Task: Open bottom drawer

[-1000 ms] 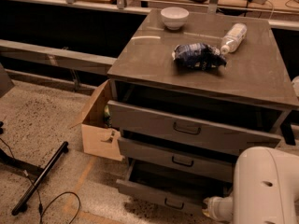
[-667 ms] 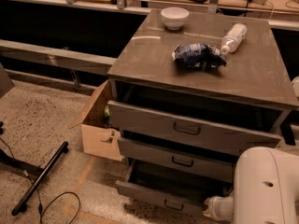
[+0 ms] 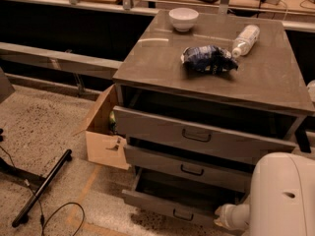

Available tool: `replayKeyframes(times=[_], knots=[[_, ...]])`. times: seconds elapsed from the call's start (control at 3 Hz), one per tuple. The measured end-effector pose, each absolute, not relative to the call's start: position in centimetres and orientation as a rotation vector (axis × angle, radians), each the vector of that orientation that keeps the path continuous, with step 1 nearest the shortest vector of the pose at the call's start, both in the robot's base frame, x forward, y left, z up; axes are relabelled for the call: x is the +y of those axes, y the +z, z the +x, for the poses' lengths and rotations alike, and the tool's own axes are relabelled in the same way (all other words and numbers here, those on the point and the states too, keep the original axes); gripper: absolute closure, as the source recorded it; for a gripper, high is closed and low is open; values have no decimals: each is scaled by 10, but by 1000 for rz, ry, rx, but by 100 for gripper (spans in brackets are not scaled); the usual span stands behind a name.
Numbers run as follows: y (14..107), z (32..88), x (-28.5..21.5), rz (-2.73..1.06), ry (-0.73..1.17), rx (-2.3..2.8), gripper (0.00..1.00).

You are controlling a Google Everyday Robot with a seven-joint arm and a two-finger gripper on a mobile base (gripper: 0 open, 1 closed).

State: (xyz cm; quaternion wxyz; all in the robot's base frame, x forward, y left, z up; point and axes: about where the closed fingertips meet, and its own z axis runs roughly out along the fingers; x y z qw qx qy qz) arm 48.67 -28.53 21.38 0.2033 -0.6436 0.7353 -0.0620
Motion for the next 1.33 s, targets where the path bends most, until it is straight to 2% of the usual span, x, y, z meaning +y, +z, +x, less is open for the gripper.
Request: replayKeyframes(times=[0.33,0.67,1.33], knots=[[231,492,-282,-1791,-182,2039,36],[241,500,-279,-1800,-208,2008,37],[240,524,-277,-1799,-290,1946,84]])
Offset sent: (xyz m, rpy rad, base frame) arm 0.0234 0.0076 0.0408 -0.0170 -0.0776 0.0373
